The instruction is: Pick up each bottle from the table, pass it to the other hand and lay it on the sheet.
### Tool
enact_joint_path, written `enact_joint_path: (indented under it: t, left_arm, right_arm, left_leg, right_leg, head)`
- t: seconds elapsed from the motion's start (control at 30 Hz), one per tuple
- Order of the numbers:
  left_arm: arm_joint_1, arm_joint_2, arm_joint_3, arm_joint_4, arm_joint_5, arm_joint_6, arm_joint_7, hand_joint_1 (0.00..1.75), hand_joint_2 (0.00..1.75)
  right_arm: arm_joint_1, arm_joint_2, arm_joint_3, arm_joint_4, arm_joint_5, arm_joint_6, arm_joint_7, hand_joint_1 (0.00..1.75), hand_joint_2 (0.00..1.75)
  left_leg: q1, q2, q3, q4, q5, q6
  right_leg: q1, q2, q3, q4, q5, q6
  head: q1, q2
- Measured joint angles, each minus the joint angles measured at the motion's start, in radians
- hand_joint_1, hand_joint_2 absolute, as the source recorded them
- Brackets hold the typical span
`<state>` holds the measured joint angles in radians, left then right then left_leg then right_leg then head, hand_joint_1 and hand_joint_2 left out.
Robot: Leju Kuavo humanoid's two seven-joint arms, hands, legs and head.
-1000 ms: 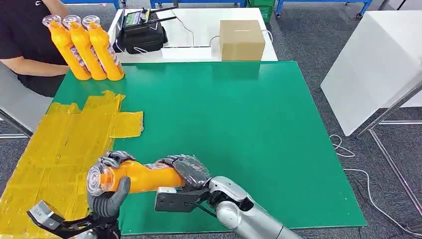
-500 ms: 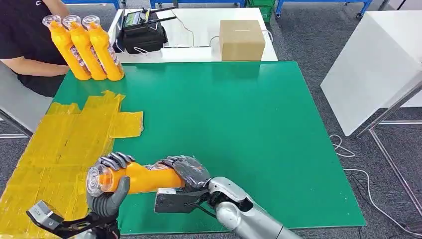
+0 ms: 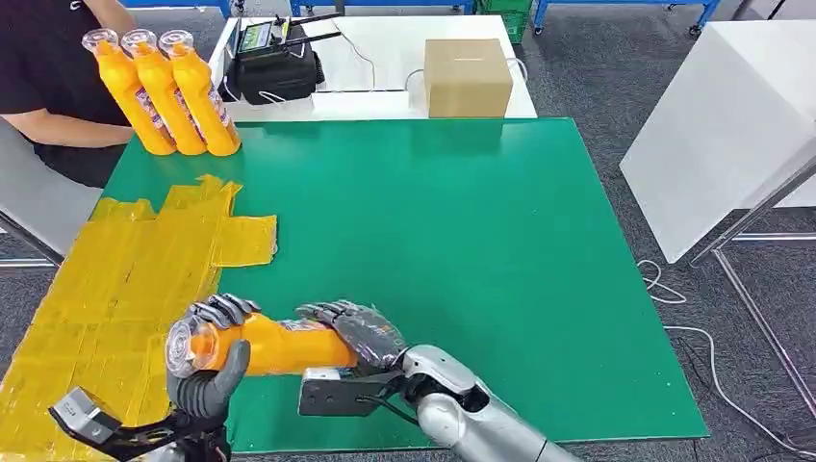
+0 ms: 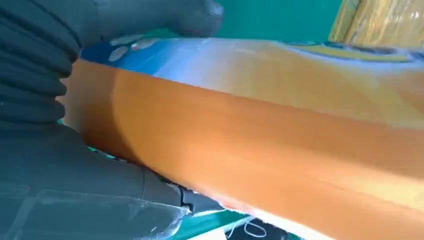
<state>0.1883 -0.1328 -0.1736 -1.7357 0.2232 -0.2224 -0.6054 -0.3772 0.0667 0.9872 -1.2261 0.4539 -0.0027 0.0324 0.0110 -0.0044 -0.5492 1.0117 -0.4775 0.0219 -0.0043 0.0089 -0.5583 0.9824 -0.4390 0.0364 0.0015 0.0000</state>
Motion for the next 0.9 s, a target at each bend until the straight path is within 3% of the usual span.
enact_joint_path:
  t: [0.6, 0.8, 0.9]
  left_arm:
    - [0.001, -0.001, 0.0, 0.0, -0.026, 0.016, -0.007, 1.75, 1.75]
    - [0.014, 0.018, 0.001, -0.019, -0.31, 0.26, -0.015, 1.75, 1.75]
    - [0.025, 0.053, 0.021, -0.047, -0.612, 0.515, 0.039, 1.75, 1.75]
  right_arm:
    - [0.101, -0.049, -0.083, -0.138, 0.013, -0.063, -0.062, 0.0, 0.0]
    - [0.155, -0.071, -0.118, -0.206, 0.013, -0.089, -0.091, 0.0, 0.0]
    - [0.207, -0.09, -0.148, -0.272, 0.017, -0.111, -0.106, 0.0, 0.0]
  left_leg:
    - [0.0, 0.0, 0.0, 0.0, 0.0, 0.0]
    - [0.0, 0.0, 0.0, 0.0, 0.0, 0.0]
    - [0.0, 0.0, -0.001, 0.0, 0.0, 0.0]
  right_leg:
    - [0.0, 0.0, 0.0, 0.0, 0.0, 0.0]
    - [0.0, 0.0, 0.0, 0.0, 0.0, 0.0]
    - [0.0, 0.0, 0.0, 0.0, 0.0, 0.0]
  head:
    - [0.0, 0.0]
    - [0.0, 0.0]
    - [0.0, 0.0]
